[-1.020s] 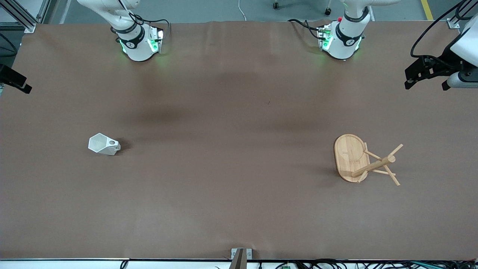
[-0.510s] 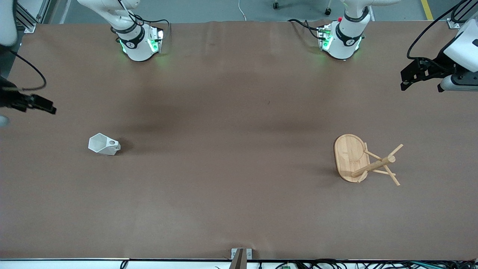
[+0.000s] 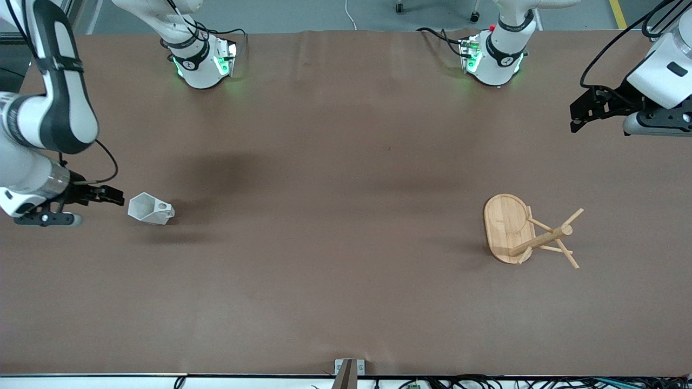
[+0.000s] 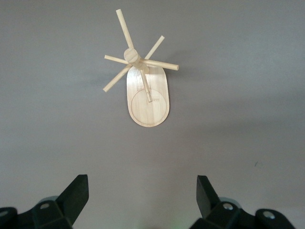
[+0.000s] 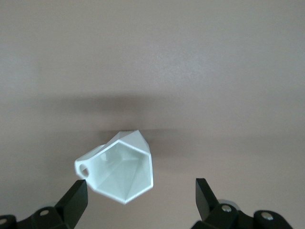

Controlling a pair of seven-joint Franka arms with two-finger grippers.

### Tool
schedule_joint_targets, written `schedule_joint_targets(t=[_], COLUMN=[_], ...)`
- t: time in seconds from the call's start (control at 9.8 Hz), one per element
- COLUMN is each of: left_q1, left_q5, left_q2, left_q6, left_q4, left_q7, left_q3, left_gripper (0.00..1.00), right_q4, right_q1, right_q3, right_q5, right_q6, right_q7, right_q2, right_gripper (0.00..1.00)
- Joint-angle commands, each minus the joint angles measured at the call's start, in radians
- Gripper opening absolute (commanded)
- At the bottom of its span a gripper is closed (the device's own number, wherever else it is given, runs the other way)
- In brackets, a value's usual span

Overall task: Hang cup on rack
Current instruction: 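Reach the right gripper down to the white cup and grasp it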

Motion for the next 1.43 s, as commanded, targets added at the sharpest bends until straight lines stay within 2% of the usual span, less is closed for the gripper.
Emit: schedule_joint_targets(t=[0.0, 0.31, 0.51, 0.71, 1.02, 1.12, 1.33], left_q1=[0.001, 0.008, 0.013, 0.014, 0.016, 0.020, 0.034], left_q5=[-0.002, 0.000, 0.000, 0.000, 0.012, 0.014, 0.012], left_q2=[0.019, 0.022, 0.033, 0.032, 0.052, 0.052, 0.052], left_q6=[-0.014, -0.012, -0.012, -0.012, -0.011, -0.011, -0.011], left_q4=[-0.002, -0.004, -0.002, -0.002, 0.044, 0.044, 0.045], left_q7=[0.002, 0.007, 0.007, 0.007, 0.004, 0.005, 0.005], left_q3=[0.001, 0.001, 0.004, 0.010, 0.011, 0.011, 0.011], left_gripper=[1.00, 1.00, 1.00, 1.00, 1.00, 1.00, 1.00], right_q4=[-0.085, -0.158, -0.166, -0.160, -0.161, -0.163, -0.161], right_q1=[-0.023, -0.043, -0.041, -0.036, -0.033, -0.033, -0.032], right_q3=[0.006, 0.008, 0.008, 0.011, 0.011, 0.011, 0.012], right_q5=[-0.004, -0.003, -0.002, 0.000, 0.001, 0.001, 0.001], right_q6=[0.125, 0.272, 0.304, 0.316, 0.348, 0.348, 0.347], right_q7=[-0.080, -0.131, -0.130, -0.130, -0.128, -0.130, -0.121], right_q2=[0.020, 0.056, 0.083, 0.110, 0.131, 0.133, 0.133], right_gripper=[1.00, 1.00, 0.99, 0.90, 0.58, 0.44, 0.09])
